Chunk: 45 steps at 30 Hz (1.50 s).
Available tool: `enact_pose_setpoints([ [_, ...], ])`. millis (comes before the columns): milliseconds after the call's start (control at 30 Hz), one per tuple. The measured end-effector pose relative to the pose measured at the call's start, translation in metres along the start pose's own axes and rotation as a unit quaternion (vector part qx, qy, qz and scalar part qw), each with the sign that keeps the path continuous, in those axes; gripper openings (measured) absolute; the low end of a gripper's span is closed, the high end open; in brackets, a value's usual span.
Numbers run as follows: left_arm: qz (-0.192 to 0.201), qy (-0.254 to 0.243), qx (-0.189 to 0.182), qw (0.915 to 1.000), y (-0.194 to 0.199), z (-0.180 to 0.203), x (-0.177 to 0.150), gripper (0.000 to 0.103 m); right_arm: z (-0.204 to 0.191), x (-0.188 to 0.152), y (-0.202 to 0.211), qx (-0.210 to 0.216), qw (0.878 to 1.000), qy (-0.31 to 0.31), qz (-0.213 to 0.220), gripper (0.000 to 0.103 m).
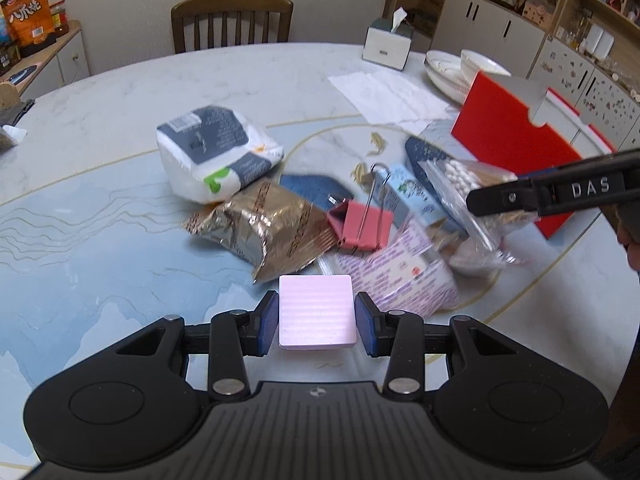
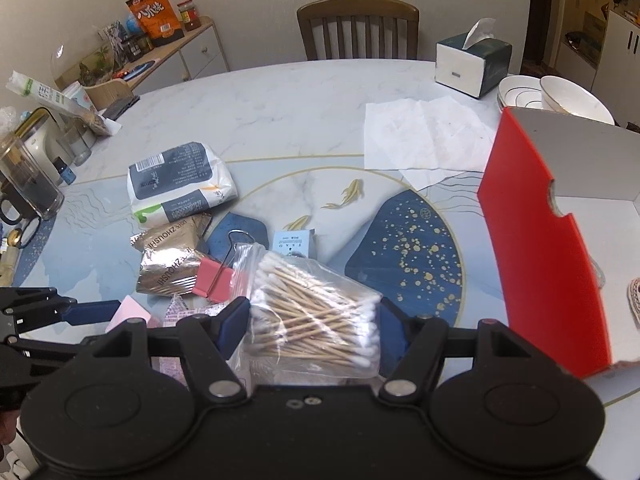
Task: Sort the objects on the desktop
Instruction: 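Grasp the pink sticky-note pad with the left tool while the right tool grasps the cotton swab bag, then carry the pink pad with the left tool while the right tool carries the swab bag into the box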
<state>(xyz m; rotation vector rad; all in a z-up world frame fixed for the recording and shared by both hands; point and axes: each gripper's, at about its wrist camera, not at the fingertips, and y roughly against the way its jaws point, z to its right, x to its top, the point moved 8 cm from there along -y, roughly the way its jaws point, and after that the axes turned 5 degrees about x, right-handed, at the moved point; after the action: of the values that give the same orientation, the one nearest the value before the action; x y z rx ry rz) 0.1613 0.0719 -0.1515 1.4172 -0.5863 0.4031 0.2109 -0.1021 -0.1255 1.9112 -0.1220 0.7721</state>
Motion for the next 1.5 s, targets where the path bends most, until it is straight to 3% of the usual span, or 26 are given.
enact_pose_setpoints([
  [833,0.039,-0.018,-0.033,0.9985,0.036,0.089,0.053,0.040,0.042,0.006,0.084,0.032,0.998,-0.002,0.045,0.067],
  [1067,0.050,-0.036,-0.043,0.9972,0.038,0.129,0.071,0.040,0.075,0.009,0.106,0.035,0.997,-0.004,0.063,0.067],
  [1500,0.076,-0.071,-0.057,0.9930,0.034,0.206,0.114,0.040,0.159,0.021,0.131,0.003,0.997,-0.014,0.081,0.067],
])
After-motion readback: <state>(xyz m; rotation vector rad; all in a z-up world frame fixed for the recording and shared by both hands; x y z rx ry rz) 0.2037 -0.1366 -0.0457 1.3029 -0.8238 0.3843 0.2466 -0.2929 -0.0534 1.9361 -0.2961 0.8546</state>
